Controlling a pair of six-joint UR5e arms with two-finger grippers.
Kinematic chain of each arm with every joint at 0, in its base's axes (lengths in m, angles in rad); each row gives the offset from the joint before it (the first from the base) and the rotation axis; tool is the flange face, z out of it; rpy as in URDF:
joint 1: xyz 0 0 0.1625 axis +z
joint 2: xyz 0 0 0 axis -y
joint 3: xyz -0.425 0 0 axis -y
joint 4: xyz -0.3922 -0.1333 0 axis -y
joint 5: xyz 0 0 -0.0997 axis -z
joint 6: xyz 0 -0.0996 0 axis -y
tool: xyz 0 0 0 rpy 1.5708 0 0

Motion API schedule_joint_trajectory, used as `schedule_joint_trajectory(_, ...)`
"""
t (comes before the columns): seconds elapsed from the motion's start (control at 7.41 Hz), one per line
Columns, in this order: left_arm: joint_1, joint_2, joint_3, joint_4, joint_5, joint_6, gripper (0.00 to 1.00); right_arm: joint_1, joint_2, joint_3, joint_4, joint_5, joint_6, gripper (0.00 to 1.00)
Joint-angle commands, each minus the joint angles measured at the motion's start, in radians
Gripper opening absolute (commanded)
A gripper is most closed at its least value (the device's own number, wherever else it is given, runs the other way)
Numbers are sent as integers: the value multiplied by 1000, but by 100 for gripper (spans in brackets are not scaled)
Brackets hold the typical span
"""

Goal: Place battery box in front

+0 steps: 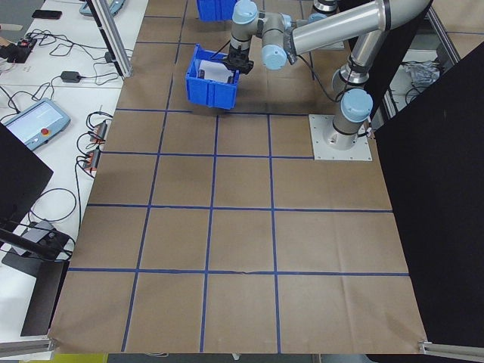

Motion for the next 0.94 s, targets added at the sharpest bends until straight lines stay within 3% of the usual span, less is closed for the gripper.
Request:
schedule_joint_trajectory(0.0, -43, -129, 130, 31, -45, -118, 0, -6, -11, 13, -2, 0, 2, 0)
schedule_joint_trajectory(0.81, -207, -431, 416, 118, -42, -374, 4, -6, -12, 15, 44, 16, 37, 0)
